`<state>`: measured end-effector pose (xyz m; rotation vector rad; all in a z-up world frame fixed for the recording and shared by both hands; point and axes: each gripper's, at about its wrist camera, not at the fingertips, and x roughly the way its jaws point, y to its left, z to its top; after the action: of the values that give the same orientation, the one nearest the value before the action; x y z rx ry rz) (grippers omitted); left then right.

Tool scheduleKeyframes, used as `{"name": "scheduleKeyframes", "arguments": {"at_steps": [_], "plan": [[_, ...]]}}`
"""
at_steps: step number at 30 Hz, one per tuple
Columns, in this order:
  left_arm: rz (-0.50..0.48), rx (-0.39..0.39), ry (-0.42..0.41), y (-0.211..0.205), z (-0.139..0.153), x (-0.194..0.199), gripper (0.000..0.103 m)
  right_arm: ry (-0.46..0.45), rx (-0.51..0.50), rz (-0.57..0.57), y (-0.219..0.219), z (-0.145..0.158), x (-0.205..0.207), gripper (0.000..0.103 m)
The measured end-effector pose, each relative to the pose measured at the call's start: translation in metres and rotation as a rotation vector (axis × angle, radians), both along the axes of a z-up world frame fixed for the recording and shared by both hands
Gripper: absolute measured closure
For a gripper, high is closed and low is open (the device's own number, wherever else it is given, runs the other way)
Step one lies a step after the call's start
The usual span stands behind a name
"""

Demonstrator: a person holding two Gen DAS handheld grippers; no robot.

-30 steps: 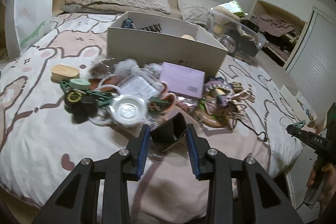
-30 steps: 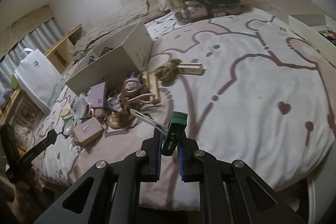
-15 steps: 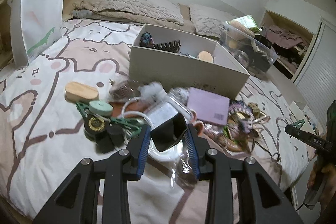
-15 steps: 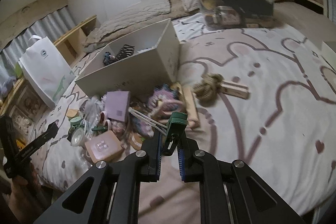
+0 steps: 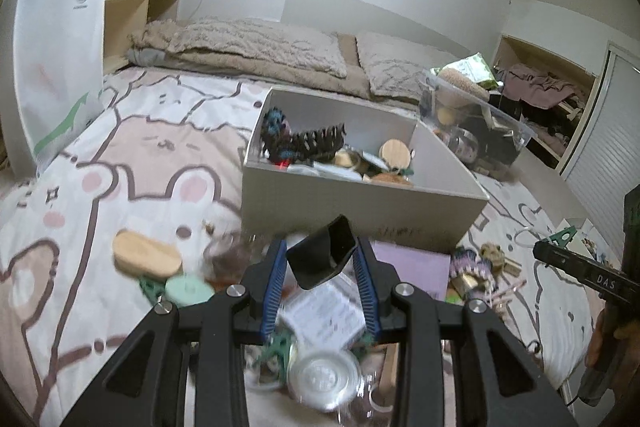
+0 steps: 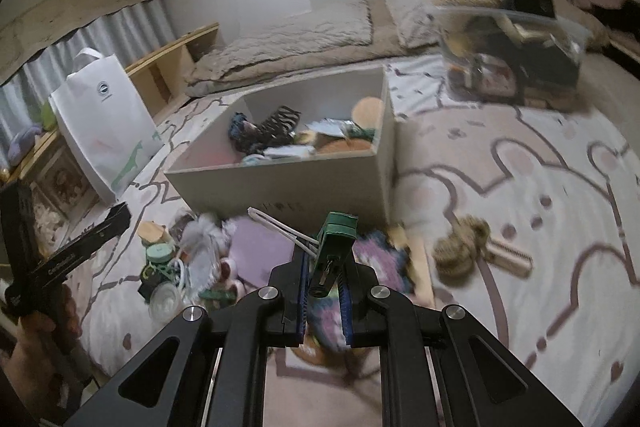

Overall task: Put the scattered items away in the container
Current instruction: 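Carry the green clothespin in the right tool while the left tool carries the black piece to the white shoebox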

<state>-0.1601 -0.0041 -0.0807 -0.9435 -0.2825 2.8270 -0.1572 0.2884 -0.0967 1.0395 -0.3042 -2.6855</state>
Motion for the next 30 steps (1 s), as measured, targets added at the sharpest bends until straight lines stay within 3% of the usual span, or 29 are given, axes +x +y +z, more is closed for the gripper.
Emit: {"name": "scheduleKeyframes", "arguments": {"at_steps": [17, 30], "plan": [[-0.046, -0.037, 0.094, 0.012, 0.041, -0.075, 0.069, 0.082, 0.071, 0.063, -0.018, 0.041, -0.074, 0.089], [-0.052, -0.059, 0.117, 0.016, 0.053, -0.132, 0.069, 0.050, 0.071, 0.073, -0.022, 0.042, -0.129, 0.089]]}}
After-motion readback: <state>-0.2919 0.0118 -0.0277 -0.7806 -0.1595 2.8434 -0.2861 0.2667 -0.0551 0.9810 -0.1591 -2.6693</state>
